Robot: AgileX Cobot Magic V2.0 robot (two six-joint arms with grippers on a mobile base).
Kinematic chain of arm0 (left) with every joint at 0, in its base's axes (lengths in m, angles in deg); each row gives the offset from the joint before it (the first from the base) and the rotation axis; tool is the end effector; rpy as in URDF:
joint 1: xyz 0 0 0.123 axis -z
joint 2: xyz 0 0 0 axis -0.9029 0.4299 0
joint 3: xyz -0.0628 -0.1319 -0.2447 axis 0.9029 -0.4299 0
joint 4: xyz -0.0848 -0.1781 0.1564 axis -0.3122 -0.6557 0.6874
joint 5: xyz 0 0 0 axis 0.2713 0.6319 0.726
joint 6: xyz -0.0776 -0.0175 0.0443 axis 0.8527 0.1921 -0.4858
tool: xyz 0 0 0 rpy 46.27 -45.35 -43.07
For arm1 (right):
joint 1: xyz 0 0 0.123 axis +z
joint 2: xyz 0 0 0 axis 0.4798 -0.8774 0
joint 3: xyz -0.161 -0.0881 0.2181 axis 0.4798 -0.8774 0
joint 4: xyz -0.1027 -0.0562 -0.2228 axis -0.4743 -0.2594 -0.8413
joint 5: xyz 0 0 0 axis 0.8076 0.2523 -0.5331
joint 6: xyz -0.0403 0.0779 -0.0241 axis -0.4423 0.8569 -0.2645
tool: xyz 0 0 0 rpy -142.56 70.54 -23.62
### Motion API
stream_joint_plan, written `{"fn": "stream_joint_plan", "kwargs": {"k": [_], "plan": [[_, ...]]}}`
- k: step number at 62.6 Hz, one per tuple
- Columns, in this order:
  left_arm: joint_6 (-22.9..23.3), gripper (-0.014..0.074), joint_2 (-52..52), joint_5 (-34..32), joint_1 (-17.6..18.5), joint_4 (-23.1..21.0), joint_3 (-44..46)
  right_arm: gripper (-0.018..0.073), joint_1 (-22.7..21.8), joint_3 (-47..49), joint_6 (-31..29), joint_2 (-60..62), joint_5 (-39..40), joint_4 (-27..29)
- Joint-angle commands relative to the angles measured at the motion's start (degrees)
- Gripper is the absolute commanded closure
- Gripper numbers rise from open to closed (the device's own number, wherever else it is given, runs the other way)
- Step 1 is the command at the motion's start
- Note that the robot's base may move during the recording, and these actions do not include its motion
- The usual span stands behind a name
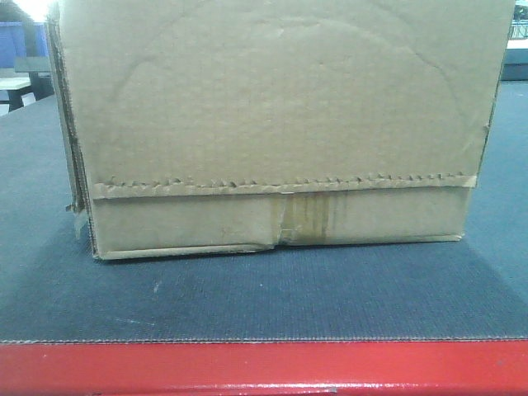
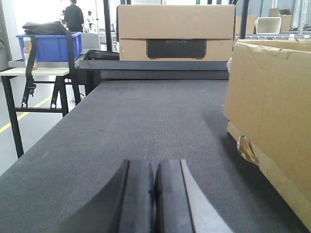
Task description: Grab carton from right shelf to conveyor
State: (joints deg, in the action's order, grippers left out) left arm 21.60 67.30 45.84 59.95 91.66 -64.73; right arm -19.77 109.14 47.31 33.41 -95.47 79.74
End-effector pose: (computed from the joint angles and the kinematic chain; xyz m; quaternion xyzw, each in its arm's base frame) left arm 0.0569 0.0048 0.2085 -0.0151 0.6936 0.0436 0.7189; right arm 0.0455 0.0067 0.3132 -0.0466 0.6916 0.0607 0.7182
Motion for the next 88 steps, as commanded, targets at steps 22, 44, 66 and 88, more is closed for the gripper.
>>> {"fn": "stream_joint_plan", "kwargs": {"k": [22, 44, 66, 88], "plan": [[-0.5, 0.0583, -0.3, -1.4, 0.0, -0.3, 0.1, 0.0634, -0.3, -0.1, 0.0, 0.3, 1.4, -0.6], [-0.5, 0.0583, -0.3, -1.4, 0.0, -0.3, 0.1, 0.0634, -4.6, -2.7, -8.1, 0.3, 4.9, 9.9], [-0.5, 0.0583, -0.3, -1.4, 0.0, -0.3, 0.1, 0.0634, -7.0, -22.5, -8.5, 7.5, 19.8, 9.7], [-0.5, 0.0583, -0.3, -1.6, -0.1, -0.3, 0.1, 0.0634, -7.1, -23.6, -8.6, 8.7, 17.6, 7.6]]}}
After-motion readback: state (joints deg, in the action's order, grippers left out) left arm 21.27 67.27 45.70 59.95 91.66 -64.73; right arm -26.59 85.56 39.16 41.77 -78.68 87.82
